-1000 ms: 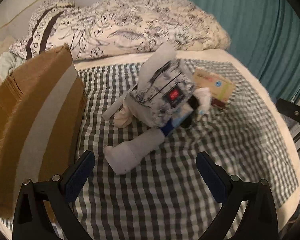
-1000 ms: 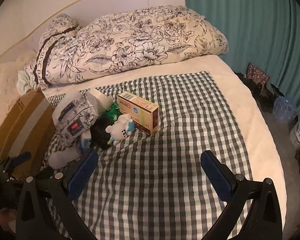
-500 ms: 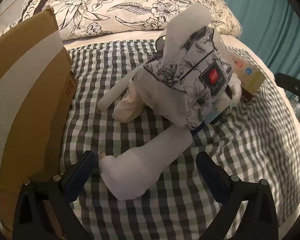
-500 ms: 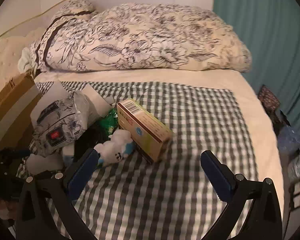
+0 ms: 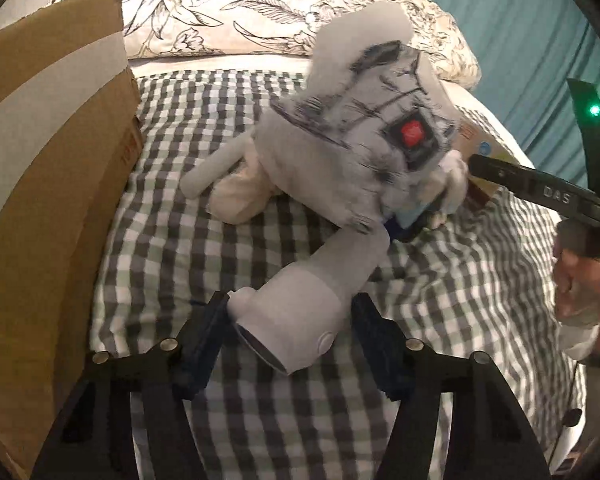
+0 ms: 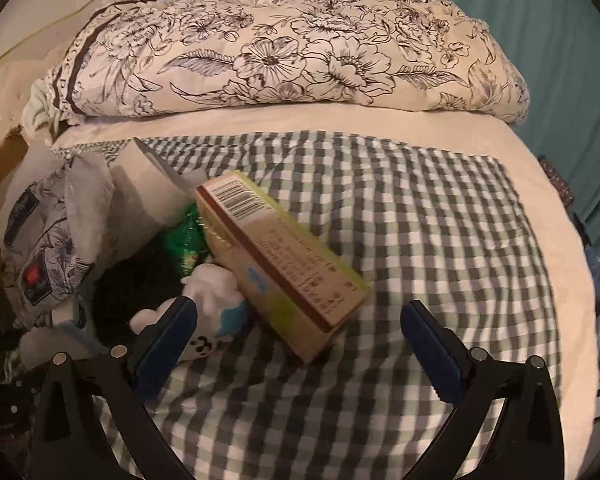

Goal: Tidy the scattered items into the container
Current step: 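Grasp the white plastic bottle with the left tool while the right tool grasps the tan medicine box, then carry the bottle and the medicine box over the open cardboard box with both tools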

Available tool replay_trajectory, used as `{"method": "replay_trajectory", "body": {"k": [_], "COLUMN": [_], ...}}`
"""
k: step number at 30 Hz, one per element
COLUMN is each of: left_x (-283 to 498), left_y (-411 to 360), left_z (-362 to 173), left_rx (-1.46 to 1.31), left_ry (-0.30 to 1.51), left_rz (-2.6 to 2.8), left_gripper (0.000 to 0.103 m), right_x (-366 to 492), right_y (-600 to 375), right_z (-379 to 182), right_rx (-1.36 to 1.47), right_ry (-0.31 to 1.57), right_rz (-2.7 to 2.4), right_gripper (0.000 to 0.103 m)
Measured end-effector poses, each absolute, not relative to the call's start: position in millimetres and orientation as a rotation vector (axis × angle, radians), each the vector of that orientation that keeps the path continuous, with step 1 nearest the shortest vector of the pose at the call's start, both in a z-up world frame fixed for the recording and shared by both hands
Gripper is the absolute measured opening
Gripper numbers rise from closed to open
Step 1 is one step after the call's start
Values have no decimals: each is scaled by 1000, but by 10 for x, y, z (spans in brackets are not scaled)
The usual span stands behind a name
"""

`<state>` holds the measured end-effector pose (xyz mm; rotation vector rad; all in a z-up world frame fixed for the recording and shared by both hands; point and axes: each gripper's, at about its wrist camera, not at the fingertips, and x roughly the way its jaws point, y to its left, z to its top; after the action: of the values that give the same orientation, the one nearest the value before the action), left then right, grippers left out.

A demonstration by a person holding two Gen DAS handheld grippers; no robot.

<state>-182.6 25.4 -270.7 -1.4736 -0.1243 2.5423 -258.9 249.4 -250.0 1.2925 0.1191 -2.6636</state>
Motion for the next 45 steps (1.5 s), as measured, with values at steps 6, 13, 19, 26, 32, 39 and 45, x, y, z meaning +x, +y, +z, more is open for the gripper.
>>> {"method": "replay_trajectory", "body": {"k": [6,13,19,26,32,39,45], "left_x": [-1683,-1507,-1392,-1202,-1013,-758,-524], "left_y": [449,552,510,450,395,300,231], "left_z": [-2638,-2601,-2451,-2156,-1886,-1570,-1345], "left_rx": [-1427,-1399,-1372,-1309,-1249,-1178,-1121], "left_ry": [-91,-69,-57,-67,-95,-139,-140], "left_rz": [2498,2482,2536,2615,2663,2713,2764], "left_gripper": [63,62,62,62,62,62,62], "right_x": [-2520,-2356,-2100,-1637,-1226,-793,-471], "right_y": [2434,2642,2713,2784,2722,2601,2498], "right_z": [-2442,-2418,-2278,-2017,-1864,-1612,-1398], "right_rx": [1297,1300,1265,1216,1192,1140,1085], "right_ry": [143,-13,-43,-145,-173,-192,-177], "right_rz": [-2697,-2705,-2766,-2818,-2820,-2819,-2833], "right_gripper": [51,35,32,31,30,30,29]}}
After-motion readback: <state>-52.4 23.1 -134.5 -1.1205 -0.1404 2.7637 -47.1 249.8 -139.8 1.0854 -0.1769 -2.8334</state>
